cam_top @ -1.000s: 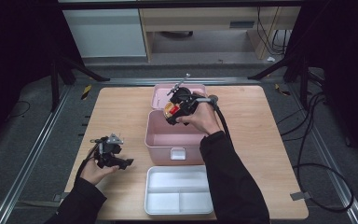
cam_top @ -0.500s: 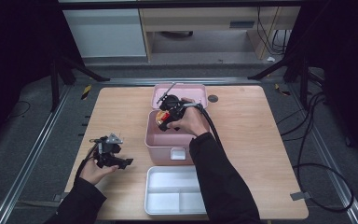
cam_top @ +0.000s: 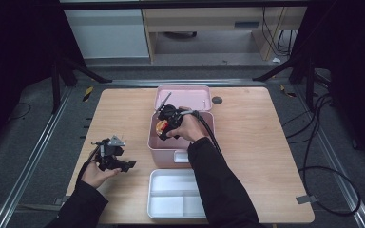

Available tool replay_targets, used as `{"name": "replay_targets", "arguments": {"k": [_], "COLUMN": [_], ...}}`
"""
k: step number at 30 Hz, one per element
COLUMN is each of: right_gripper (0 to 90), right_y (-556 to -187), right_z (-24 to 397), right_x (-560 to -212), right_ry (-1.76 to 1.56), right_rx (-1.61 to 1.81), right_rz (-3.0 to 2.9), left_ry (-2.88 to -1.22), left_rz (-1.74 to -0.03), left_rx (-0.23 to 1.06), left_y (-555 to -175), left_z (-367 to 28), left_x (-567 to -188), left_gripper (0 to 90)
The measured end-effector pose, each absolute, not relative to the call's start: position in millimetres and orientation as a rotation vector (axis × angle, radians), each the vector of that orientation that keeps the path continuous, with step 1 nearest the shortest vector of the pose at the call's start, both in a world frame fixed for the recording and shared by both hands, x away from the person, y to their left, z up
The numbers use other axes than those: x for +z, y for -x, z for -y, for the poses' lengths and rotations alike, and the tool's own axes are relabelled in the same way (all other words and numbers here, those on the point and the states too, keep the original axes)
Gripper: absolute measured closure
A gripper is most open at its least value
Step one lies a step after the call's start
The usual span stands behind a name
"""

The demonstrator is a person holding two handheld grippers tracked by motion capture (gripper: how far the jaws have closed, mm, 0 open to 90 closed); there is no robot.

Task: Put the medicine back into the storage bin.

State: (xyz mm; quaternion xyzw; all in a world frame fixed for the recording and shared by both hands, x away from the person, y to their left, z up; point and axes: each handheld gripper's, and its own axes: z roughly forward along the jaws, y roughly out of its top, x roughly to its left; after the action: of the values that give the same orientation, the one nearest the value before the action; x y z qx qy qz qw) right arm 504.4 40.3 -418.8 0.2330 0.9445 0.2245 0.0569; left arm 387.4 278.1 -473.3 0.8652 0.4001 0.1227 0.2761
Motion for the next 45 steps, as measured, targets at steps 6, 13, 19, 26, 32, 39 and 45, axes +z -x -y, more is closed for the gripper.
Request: {"name": "replay_targets", "arguments": {"k": [6, 13, 19, 26, 32, 39, 45], "right_gripper": [20.4, 19.6, 16.8, 19.4, 20.6, 22.7, 24.5], "right_y": [-505.8, -506.4, -505.4, -500.9, -492.9, -480.7, -468.6], "right_z": [-42.0, -42.4, -44.0, -35.5, -21.1, 0.8, 23.6], "right_x": [-431.9, -438.1, -435.8, -419.6, -395.3, -366.7, -346.8], "right_ry": [-0.694, -0.708, -0.725, -0.73, -0.729, -0.736, -0.725], "right_rx": [0.657, 0.645, 0.683, 0.74, 0.827, 0.906, 0.953], "right_rz": [-2.889, -2.91, -2.906, -2.868, -2.809, -2.729, -2.676], "left_ry": [-2.323, -2.324, -2.322, -2.322, -2.319, -2.323, -2.329], "left_rz": [-1.074, -1.07, -1.07, -1.062, -1.041, -1.012, -0.99], "left_rx": [0.332, 0.33, 0.33, 0.335, 0.347, 0.347, 0.367], "left_y": [-387.2, -387.0, -386.9, -386.3, -384.2, -381.8, -379.1], "left_z": [-278.0, -277.3, -277.7, -277.3, -276.1, -273.4, -270.6], "left_x": [-473.2, -473.3, -472.5, -470.6, -466.3, -460.1, -453.4], "left_gripper": [25.7, 25.7, 25.7, 25.7, 25.7, 25.7, 27.0]}}
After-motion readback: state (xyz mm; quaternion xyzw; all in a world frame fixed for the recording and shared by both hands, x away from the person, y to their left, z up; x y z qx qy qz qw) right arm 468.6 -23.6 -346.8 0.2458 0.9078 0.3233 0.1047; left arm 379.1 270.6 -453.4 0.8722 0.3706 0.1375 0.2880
